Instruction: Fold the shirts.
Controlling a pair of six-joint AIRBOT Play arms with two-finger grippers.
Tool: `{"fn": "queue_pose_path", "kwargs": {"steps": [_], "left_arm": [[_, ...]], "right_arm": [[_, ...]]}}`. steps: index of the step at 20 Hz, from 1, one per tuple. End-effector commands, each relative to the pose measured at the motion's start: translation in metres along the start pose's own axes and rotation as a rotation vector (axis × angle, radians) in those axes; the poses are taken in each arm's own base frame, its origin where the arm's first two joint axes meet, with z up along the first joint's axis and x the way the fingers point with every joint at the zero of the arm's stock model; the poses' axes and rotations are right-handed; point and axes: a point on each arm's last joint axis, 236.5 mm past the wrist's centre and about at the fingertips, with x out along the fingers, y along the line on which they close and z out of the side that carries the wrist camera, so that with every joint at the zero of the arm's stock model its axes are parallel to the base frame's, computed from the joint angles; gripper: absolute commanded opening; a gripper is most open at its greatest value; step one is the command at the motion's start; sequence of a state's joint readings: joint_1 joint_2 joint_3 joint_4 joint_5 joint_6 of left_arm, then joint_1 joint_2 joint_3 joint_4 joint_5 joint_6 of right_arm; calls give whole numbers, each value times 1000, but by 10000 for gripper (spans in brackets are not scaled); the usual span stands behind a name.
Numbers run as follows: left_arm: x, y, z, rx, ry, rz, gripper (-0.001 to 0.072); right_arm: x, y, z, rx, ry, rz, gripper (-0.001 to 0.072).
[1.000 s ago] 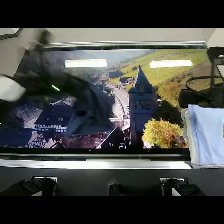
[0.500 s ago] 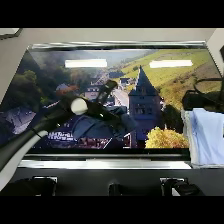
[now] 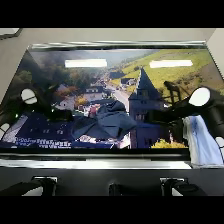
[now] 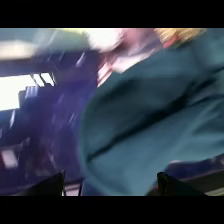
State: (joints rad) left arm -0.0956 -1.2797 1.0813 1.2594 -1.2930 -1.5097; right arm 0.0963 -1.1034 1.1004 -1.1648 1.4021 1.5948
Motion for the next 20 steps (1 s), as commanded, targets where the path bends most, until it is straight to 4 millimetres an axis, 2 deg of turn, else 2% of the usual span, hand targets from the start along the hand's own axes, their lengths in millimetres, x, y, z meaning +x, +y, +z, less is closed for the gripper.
{"fn": "queue_pose_path", "kwargs": {"steps": [1, 3, 5, 8, 9, 11, 13, 14, 16, 17, 18, 19, 20], "left_arm": [[42, 21, -41, -158, 63, -74, 709], [62, 12, -49, -198, 62, -131, 708], [72, 0, -51, -221, 61, -194, 708], [82, -4, -48, -241, 54, -205, 699], [83, -6, -42, -252, 33, -214, 606], [82, -9, -25, -290, -32, -238, 373], [80, -12, -13, -318, -77, -261, 108], [80, -12, -12, -321, -83, -262, 30], [79, -13, -12, -316, -80, -263, 27], [78, -14, -12, -304, -85, -265, 27], [73, -15, -10, -276, -101, -266, 26], [66, -17, -6, -257, -123, -267, 24], [56, -19, 1, -234, -158, -269, 24]], "right_arm": [[41, 10, -6, 23, 15, 67, 702], [60, 11, -5, 19, 21, 63, 704], [76, 10, 0, 21, 25, 57, 704], [96, 0, 6, 47, 40, 45, 703], [103, -2, 6, 51, 56, 46, 702], [115, -4, 5, 69, 78, 53, 698], [125, -5, 14, 87, 57, 60, 698], [129, -5, 20, 100, 36, 67, 698], [135, 0, 31, 141, 4, 101, 666], [138, 4, 34, 167, -4, 126, 615], [141, 8, 36, 188, -7, 147, 473], [142, 11, 38, 204, -8, 162, 185], [141, 11, 42, 202, -23, 165, 45]]}}
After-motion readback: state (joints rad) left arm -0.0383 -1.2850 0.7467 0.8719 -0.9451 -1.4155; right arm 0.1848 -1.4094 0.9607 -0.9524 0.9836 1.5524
